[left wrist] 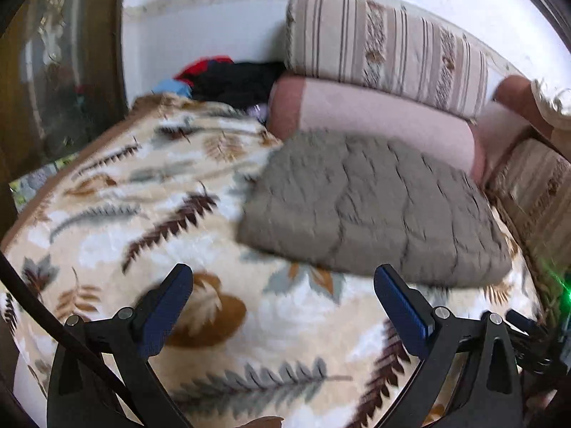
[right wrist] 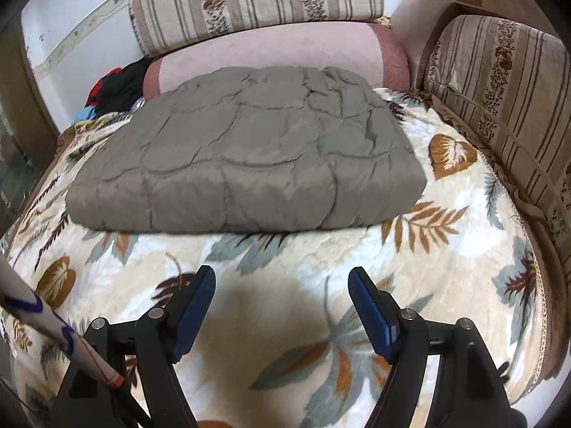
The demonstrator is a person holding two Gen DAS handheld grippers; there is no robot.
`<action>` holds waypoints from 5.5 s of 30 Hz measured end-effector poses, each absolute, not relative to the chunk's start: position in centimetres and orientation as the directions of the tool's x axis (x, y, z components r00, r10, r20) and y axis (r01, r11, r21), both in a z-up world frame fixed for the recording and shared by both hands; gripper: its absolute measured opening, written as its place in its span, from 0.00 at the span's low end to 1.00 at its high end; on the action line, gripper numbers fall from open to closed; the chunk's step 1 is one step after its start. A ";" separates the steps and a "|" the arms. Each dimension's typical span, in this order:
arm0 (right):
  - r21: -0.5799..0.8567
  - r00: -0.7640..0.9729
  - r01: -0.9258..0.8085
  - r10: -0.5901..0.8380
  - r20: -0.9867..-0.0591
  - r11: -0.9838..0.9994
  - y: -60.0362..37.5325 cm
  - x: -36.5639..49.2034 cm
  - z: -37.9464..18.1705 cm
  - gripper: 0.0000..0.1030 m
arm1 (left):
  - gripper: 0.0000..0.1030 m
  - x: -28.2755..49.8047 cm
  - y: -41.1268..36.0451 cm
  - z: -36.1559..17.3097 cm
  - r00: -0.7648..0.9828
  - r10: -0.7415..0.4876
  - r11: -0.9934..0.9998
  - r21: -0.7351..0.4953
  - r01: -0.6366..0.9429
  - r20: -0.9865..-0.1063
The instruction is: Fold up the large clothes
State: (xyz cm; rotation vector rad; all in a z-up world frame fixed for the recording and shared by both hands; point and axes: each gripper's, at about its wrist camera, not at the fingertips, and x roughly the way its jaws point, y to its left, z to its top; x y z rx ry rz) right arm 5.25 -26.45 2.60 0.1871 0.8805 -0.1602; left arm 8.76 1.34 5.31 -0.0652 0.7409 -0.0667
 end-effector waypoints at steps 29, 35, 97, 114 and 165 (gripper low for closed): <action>0.050 0.512 0.212 -0.067 -0.856 0.976 -23.8 -0.1 -0.8 0.80 | 0.98 3.8 -4.0 1.7 0.632 -0.134 0.986 -0.040 0.161 -0.763; 0.031 0.527 0.195 -0.078 -0.846 0.980 -23.1 -0.2 -0.4 0.80 | 0.98 2.2 -3.8 4.1 0.772 -0.039 0.992 0.071 0.109 -0.635; -0.086 0.460 0.224 -0.183 -0.869 0.971 -21.2 0.4 -0.3 0.84 | 1.00 4.4 -5.6 -3.6 0.487 -0.136 0.976 -0.033 0.215 -0.863; -0.120 0.451 0.221 -0.210 -0.867 0.968 -20.8 0.5 -0.7 0.84 | 1.00 4.6 -5.2 -4.0 0.468 -0.143 0.978 -0.053 0.200 -0.872; -0.104 0.480 0.225 -0.203 -0.854 0.969 -21.0 0.3 -0.5 0.87 | 1.00 4.1 -5.9 -4.2 0.484 -0.117 0.975 -0.008 0.221 -0.867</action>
